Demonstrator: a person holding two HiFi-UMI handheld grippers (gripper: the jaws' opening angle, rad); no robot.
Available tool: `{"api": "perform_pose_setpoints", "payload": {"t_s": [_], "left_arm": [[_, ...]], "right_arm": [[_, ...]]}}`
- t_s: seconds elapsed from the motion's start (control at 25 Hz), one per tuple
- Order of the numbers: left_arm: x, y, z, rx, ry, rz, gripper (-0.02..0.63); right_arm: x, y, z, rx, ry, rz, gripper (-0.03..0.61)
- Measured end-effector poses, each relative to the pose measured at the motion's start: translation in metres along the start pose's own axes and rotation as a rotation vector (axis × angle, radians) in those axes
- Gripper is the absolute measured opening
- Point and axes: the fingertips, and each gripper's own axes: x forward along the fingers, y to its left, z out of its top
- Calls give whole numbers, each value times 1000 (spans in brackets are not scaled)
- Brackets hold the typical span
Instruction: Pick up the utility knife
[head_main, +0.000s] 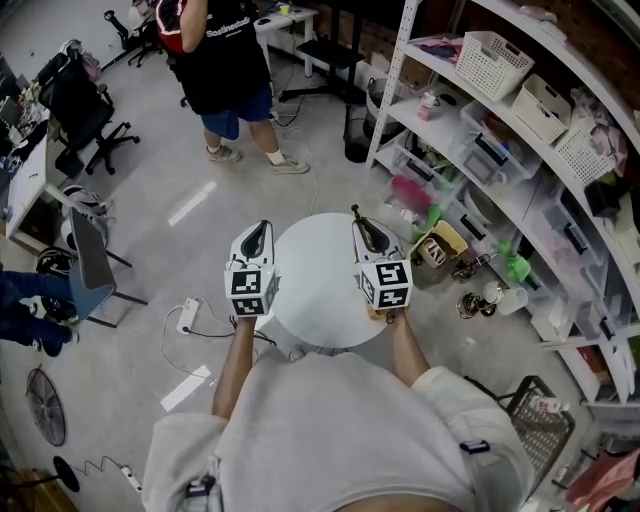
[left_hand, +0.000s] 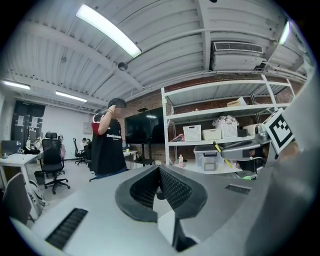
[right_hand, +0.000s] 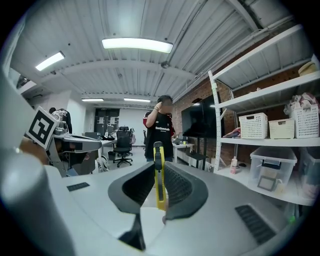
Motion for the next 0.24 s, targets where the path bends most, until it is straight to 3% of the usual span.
{"api": "perform_pose_setpoints", "payload": {"t_s": [0.24], "left_arm": [[2, -1, -1, 1, 5, -5, 20]], "right_arm": [[2, 2, 0, -7, 7, 3, 75]]}}
